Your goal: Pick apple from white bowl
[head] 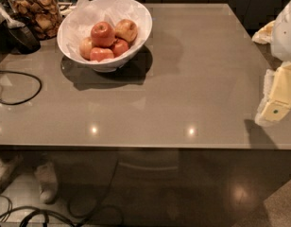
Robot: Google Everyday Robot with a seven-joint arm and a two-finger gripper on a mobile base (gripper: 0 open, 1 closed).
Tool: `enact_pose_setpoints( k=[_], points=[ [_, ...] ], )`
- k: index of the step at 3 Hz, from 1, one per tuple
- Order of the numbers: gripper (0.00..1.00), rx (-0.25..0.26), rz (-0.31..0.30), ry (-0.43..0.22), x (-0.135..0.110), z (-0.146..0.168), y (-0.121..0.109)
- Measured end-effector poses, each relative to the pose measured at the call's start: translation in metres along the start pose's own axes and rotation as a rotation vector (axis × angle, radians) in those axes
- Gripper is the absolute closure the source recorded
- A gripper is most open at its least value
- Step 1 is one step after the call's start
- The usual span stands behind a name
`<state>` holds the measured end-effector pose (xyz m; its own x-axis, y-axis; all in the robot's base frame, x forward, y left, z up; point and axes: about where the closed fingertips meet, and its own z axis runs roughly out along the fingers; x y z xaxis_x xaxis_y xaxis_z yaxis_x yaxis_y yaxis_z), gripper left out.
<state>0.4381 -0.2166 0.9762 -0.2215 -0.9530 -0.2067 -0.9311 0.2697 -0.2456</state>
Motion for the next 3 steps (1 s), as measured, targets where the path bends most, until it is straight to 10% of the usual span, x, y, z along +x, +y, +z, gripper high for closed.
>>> enact_pose_setpoints(
  k=[3],
  points=[
    [0.00, 0.024, 0.088, -0.075, -0.045, 0.015, -0.047]
  ],
)
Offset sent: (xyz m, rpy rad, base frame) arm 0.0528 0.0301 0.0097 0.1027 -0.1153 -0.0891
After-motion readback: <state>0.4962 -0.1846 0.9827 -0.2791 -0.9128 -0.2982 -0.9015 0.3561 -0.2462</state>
